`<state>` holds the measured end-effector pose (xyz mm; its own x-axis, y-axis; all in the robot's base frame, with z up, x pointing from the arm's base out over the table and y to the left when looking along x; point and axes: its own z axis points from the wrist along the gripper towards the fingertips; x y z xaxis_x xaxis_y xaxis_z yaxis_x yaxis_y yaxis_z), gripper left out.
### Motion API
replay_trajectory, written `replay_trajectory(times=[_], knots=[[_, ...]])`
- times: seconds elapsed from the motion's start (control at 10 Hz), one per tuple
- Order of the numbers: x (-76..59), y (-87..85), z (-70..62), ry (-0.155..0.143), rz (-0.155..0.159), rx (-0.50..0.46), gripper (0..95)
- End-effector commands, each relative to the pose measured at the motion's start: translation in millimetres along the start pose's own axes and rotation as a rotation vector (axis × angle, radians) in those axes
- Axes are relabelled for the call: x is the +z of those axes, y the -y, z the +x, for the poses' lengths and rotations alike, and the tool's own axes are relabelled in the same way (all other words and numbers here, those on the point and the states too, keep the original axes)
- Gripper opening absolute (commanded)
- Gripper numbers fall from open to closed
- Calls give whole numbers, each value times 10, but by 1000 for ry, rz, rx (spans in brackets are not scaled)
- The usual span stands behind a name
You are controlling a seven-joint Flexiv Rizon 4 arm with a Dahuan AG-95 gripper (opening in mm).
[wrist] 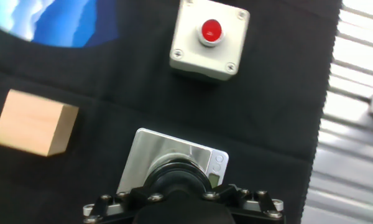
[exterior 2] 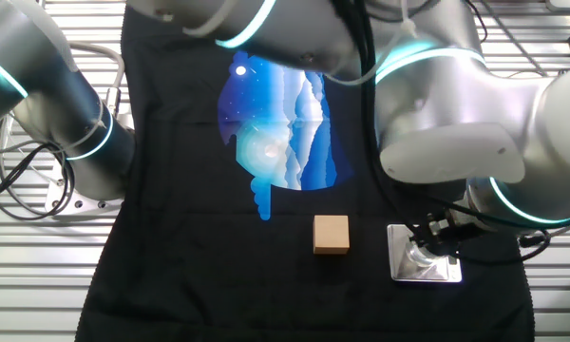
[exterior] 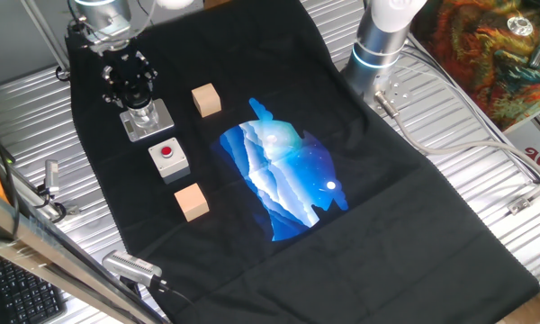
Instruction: Screw the lid onto the jar
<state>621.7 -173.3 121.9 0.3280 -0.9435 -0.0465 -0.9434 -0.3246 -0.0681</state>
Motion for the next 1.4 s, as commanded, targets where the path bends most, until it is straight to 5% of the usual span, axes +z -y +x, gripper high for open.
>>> replay_trajectory(times=[0.1,0.5,1.4], knots=[[2,2,4,-15,-15,-26,760],[2,2,4,-41,-38,3,760],[3,1,4,-41,-56,58,760]])
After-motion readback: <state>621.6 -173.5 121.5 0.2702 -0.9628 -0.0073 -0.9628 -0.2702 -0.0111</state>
